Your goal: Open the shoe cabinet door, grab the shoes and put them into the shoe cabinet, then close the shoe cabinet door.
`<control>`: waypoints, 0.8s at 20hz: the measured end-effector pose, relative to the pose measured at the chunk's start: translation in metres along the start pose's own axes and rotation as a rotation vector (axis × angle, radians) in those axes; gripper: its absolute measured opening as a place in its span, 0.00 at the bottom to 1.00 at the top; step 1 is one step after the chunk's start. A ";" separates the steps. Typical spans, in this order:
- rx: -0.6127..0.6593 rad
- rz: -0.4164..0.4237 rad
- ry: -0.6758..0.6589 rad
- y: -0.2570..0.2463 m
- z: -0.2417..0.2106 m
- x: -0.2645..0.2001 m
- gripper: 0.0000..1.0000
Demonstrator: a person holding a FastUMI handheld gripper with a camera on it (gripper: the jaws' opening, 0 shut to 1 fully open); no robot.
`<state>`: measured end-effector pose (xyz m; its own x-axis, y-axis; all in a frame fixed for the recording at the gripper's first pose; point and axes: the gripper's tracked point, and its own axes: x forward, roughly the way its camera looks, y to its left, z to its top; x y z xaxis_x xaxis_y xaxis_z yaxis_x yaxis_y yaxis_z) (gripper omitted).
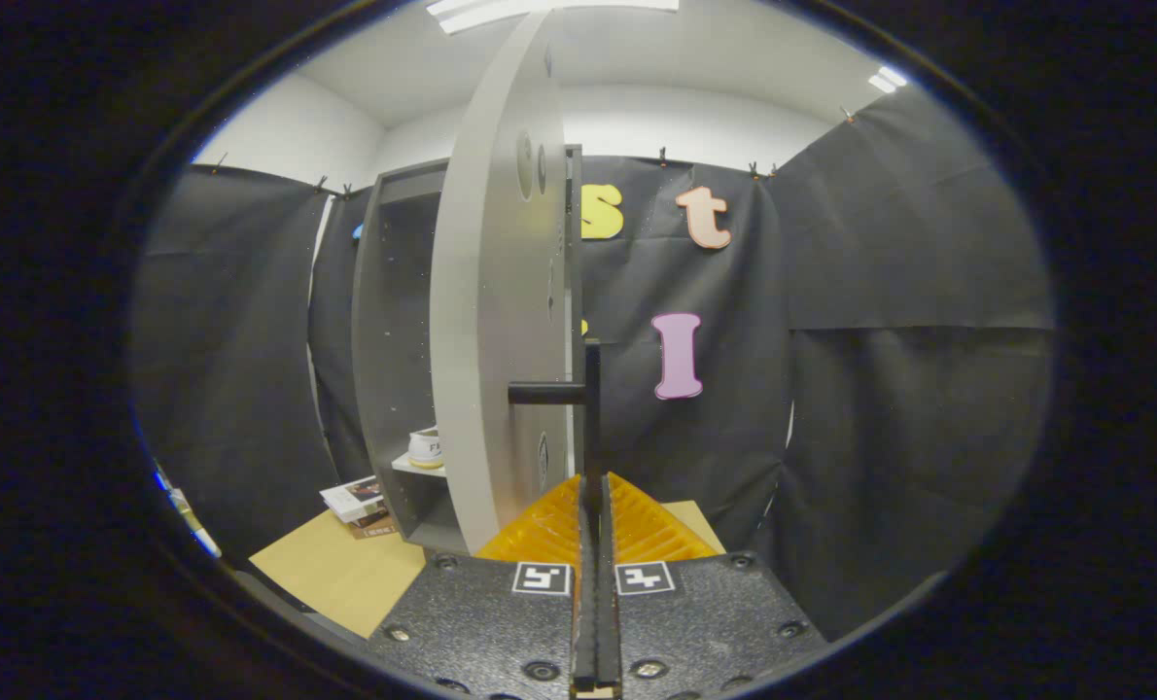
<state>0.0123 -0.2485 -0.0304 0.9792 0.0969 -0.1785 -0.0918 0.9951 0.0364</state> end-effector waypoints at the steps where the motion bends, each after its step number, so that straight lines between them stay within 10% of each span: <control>1: 0.019 0.015 -0.002 -0.004 0.001 0.002 0.04; 9: -0.001 -0.005 -0.097 -0.025 0.019 -0.031 0.18; 14: -0.014 -0.095 -0.210 -0.017 0.022 -0.073 0.90; 16: -0.052 -0.127 -0.228 -0.009 0.014 -0.088 1.00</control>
<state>-0.0708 -0.2667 -0.0010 0.9984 -0.0303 0.0477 0.0315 0.9992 -0.0238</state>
